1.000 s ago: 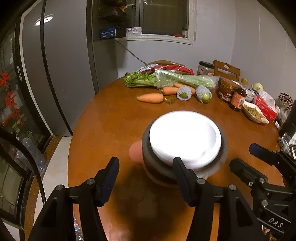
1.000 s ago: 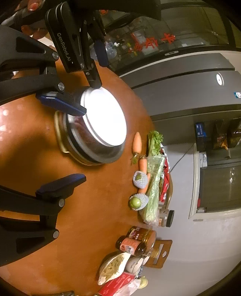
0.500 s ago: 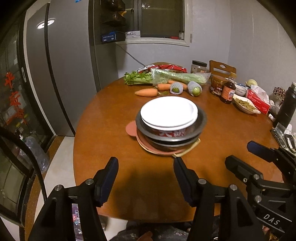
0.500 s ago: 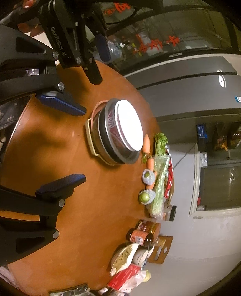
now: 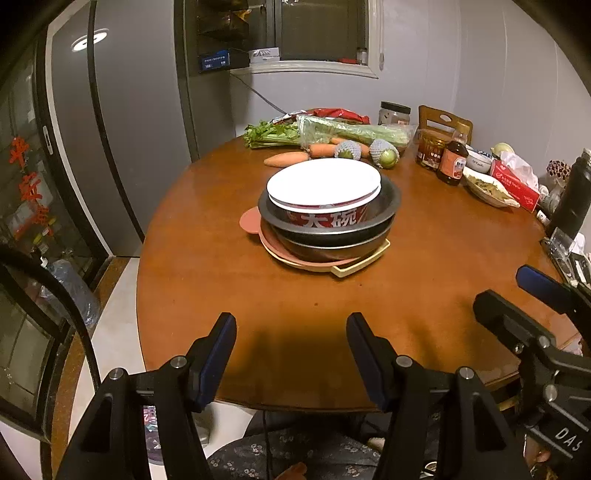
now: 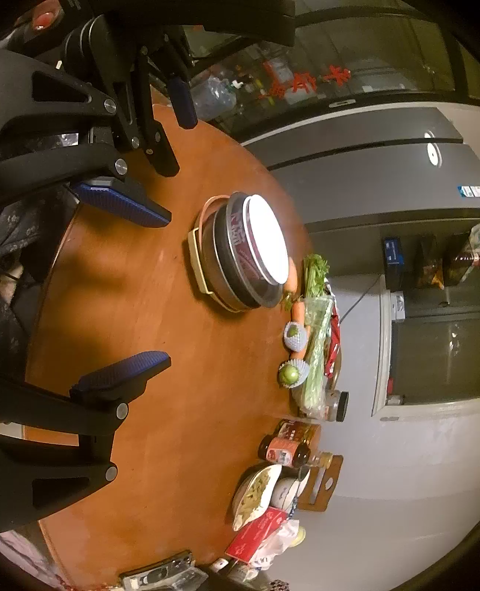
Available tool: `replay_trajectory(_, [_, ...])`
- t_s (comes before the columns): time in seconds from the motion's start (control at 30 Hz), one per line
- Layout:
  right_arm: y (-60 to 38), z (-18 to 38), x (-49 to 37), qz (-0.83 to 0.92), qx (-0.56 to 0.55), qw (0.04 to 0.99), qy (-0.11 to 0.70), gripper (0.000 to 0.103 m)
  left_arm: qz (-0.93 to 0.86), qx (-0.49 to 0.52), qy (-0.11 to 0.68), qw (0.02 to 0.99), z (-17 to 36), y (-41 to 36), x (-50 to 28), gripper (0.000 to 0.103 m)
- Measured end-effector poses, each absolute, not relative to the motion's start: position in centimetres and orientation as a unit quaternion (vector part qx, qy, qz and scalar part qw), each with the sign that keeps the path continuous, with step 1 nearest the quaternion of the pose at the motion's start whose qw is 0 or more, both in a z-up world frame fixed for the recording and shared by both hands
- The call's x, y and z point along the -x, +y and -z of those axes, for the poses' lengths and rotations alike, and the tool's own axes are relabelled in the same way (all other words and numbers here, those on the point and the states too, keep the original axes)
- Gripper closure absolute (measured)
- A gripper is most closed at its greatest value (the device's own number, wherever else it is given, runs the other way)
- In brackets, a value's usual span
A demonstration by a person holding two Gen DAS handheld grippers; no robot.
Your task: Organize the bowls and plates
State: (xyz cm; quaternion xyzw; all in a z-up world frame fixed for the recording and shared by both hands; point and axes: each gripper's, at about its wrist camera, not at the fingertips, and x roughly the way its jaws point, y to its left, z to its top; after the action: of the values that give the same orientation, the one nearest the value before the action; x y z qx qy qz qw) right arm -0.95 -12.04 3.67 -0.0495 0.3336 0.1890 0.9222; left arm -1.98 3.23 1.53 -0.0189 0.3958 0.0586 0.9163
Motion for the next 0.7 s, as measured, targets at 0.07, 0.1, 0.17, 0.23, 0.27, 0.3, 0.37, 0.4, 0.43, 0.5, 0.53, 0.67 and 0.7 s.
replay_trajectory(0.07, [-12.28,-3.74,1.09,-0.186,0.044,0.924,0.332,0.032,-0.058,0.019,0.396,0.916,-1.58,3.18,2.04,0.041])
replay_trajectory(0.1, [-12.42,-3.81,1.19,-0.186,0.041,0.925,0.329,0.032,-0.057,0.019,0.395,0.917,-1.59,3.14,2.13,0.041])
replay_trajectory(0.17, [-12.47,-3.84,1.47,-0.187,0.038,0.925,0.327,0.031,-0.054,0.018,0.395,0.917,-1.59,3.12,2.17,0.041])
replay_trajectory(0.23, [-12.41,-3.74,1.53,-0.185,0.039,0.925,0.329,0.031,-0.055,0.019,0.396,0.916,-1.51,3.23,2.22,0.041])
replay_trajectory(0.27, [-12.41,-3.68,1.53,-0.186,0.038,0.925,0.330,0.031,-0.054,0.019,0.397,0.916,-1.46,3.25,2.22,0.041])
replay_trajectory(0.3, [-12.37,-3.61,1.59,-0.187,0.037,0.924,0.332,0.031,-0.054,0.018,0.398,0.916,-1.40,3.27,2.26,0.041])
replay_trajectory(0.37, [-12.25,-3.49,1.68,-0.190,0.035,0.922,0.334,0.031,-0.053,0.017,0.399,0.915,-1.34,3.29,2.27,0.041])
replay_trajectory(0.4, [-12.19,-3.45,1.62,-0.191,0.034,0.922,0.336,0.031,-0.052,0.016,0.399,0.915,-1.31,3.21,2.32,0.041])
replay_trajectory(0.43, [-12.13,-3.40,1.63,-0.190,0.034,0.921,0.338,0.031,-0.052,0.016,0.400,0.915,-1.30,3.16,2.34,0.041])
replay_trajectory(0.5, [-12.00,-3.35,1.73,-0.190,0.034,0.921,0.338,0.031,-0.049,0.013,0.400,0.915,-1.28,3.08,2.47,0.041])
replay_trajectory(0.53, [-11.95,-3.36,1.74,-0.190,0.034,0.921,0.338,0.031,-0.049,0.013,0.400,0.915,-1.26,3.06,2.51,0.041])
replay_trajectory(0.67, [-11.88,-3.17,1.78,-0.191,0.030,0.919,0.343,0.031,-0.046,0.011,0.400,0.915,-1.18,2.97,2.54,0.041])
replay_trajectory(0.7, [-11.85,-3.07,1.86,-0.191,0.030,0.919,0.344,0.031,-0.046,0.011,0.400,0.915,-1.16,3.00,2.56,0.041])
